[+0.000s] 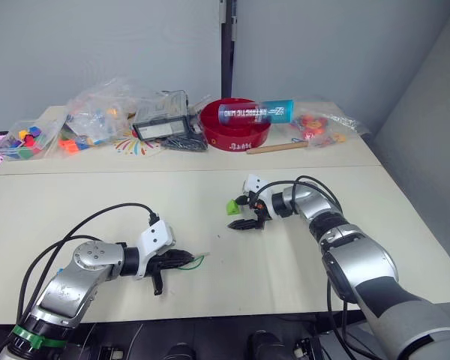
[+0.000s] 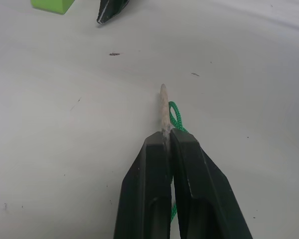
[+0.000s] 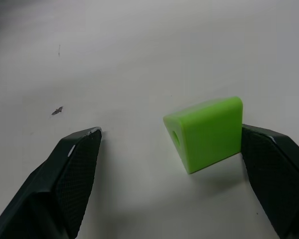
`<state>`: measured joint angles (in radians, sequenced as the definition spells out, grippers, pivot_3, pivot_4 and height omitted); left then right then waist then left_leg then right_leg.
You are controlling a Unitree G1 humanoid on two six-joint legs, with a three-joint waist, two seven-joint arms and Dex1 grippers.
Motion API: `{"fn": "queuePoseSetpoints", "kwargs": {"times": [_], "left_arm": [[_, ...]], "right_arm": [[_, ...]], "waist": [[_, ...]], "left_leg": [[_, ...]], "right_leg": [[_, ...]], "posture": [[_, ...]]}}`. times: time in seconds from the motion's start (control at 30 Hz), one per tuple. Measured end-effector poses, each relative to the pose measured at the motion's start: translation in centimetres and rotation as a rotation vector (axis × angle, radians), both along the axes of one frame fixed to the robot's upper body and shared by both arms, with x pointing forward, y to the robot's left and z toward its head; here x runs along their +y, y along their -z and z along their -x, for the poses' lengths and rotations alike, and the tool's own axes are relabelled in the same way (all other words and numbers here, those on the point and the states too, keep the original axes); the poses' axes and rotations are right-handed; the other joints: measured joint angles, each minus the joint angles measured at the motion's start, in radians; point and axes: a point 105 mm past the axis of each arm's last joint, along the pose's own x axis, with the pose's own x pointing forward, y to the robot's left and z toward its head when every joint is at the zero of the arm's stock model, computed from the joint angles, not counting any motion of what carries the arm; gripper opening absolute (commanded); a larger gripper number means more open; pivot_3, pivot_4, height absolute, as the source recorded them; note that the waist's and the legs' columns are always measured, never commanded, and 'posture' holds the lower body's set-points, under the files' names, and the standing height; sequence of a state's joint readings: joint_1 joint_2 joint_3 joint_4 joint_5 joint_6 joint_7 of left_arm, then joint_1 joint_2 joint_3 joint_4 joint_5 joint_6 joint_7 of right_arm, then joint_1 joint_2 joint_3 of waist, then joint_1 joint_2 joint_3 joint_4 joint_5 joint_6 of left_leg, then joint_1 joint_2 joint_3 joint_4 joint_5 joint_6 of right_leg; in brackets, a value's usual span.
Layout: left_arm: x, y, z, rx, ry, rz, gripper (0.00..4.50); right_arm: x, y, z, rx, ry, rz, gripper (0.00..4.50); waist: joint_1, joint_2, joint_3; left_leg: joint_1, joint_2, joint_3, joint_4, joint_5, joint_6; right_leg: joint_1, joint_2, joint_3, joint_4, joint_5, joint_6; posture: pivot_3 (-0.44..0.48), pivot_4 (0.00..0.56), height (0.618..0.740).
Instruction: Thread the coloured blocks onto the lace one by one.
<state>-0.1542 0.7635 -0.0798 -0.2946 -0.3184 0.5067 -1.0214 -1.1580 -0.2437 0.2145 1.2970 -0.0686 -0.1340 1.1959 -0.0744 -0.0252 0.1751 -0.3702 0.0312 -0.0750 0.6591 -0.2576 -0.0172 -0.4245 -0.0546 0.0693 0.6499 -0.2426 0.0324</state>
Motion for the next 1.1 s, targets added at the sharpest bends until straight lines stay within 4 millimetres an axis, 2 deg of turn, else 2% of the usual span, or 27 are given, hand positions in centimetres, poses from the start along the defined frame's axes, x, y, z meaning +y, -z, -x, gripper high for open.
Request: {"fn": "queuePoseSetpoints", "kwargs": {"times": [0.13,0.23,0.57,0.77,0.83,0.93,1.1], "left_arm": [[0.1,0.2,0.2,0.006,-0.003,-0.003,0.0],[0.2,0.2,0.2,0.008,-0.004,-0.008,0.0],[0.2,0.3,0.4,0.01,0.004,-0.006,0.0],[0.3,0.5,0.6,0.014,0.011,-0.005,0.0],[0.3,0.5,0.5,0.01,0.012,-0.004,0.0],[0.7,0.2,0.1,0.001,0.005,-0.009,0.0],[0.6,-0.3,-0.1,-0.014,0.025,-0.005,0.0]], "right_arm": [[0.4,0.0,0.1,0.005,-0.004,-0.014,2.38],[0.8,0.0,0.2,0.008,-0.01,-0.031,1.18],[1.0,-0.2,0.2,0.003,-0.018,-0.041,1.14],[0.8,0.6,1.6,0.012,-0.092,-0.082,1.14],[-0.1,0.9,2.6,-0.005,-0.112,-0.102,1.14],[-2.2,1.7,5.4,-0.003,-0.097,-0.121,1.14],[-2.9,2.1,9.7,0.039,-0.136,-0.071,1.14]], "waist": [[0.002,0.0,0.0],[0.002,0.0,0.0],[0.002,0.001,0.0],[0.003,0.001,0.0],[0.009,0.001,0.0],[0.028,0.002,0.001],[0.026,0.003,0.001]], "left_leg": [[0.0,0.0,0.0,0.0,0.0,0.0],[0.0,0.0,0.0,0.0,0.0,0.0],[0.0,0.0,0.0,0.0,0.0,0.0],[0.0,-0.001,0.0,0.0,0.0,0.0],[-0.001,-0.001,-0.002,0.0,0.0,0.0],[-0.001,-0.003,-0.002,0.0,0.0,0.0],[0.0,-0.002,-0.001,0.001,0.0,0.0]], "right_leg": [[0.0,0.0,0.0,0.0,0.0,0.0],[0.0,0.0,0.0,0.0,0.0,0.0],[0.0,0.0,0.0,0.0,0.0,0.0],[0.0,-0.001,0.0,0.0,0.0,0.0],[0.001,-0.001,-0.001,0.002,0.0,0.0],[0.0,-0.003,-0.002,0.004,0.0,0.001],[0.0,-0.002,-0.001,0.0,0.0,0.001]], "posture": [[0.0,0.15,0.731],[0.0,0.15,0.731],[0.0,0.15,0.731],[0.0,0.15,0.731],[0.0,0.15,0.731],[0.0,0.15,0.731],[0.0,0.15,0.731]]}}
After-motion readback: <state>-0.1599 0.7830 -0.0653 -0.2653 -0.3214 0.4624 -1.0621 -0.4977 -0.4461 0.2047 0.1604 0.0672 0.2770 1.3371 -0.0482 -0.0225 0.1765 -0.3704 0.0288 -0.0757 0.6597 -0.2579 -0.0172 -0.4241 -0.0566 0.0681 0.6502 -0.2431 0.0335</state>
